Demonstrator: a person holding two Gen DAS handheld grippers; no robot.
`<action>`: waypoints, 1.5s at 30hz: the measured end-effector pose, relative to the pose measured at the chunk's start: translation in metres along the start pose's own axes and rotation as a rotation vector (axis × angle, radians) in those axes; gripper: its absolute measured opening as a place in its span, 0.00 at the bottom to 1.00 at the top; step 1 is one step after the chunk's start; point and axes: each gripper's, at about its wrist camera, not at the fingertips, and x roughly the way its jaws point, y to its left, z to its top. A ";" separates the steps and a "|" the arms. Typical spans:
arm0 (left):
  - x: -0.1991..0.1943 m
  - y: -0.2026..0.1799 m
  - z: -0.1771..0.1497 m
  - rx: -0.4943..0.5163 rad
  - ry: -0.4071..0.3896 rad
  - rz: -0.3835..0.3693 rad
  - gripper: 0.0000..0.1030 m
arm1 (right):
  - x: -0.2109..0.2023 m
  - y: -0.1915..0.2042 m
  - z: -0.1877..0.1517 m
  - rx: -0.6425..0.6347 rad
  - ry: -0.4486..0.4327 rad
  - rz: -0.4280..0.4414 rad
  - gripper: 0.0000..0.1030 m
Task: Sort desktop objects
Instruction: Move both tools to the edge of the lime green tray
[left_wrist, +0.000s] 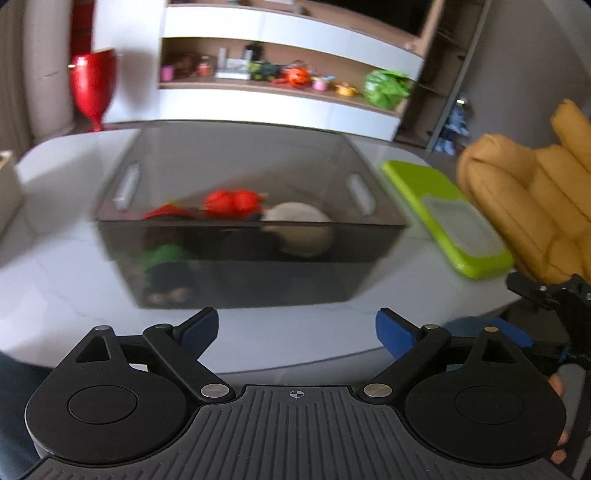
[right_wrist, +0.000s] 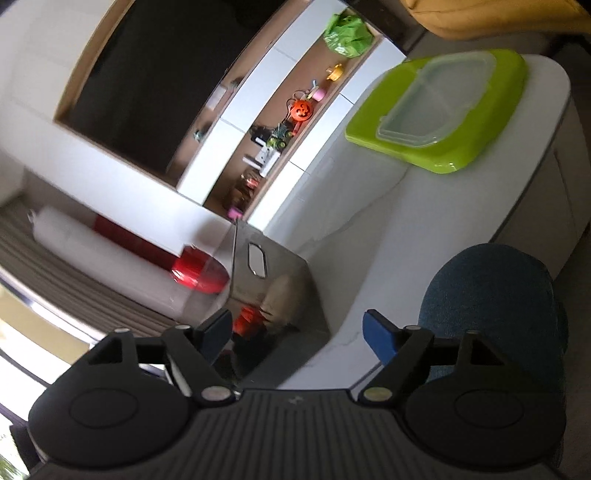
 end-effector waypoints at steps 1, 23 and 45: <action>0.004 -0.009 0.004 0.002 0.005 -0.034 0.93 | -0.004 -0.004 0.003 0.013 -0.019 0.004 0.78; 0.332 -0.153 0.057 -0.305 0.463 -0.775 1.00 | -0.028 -0.165 0.082 0.305 -0.411 0.044 0.86; 0.337 -0.178 0.040 -0.317 0.624 -0.665 0.25 | -0.012 -0.173 0.085 0.270 -0.435 -0.180 0.83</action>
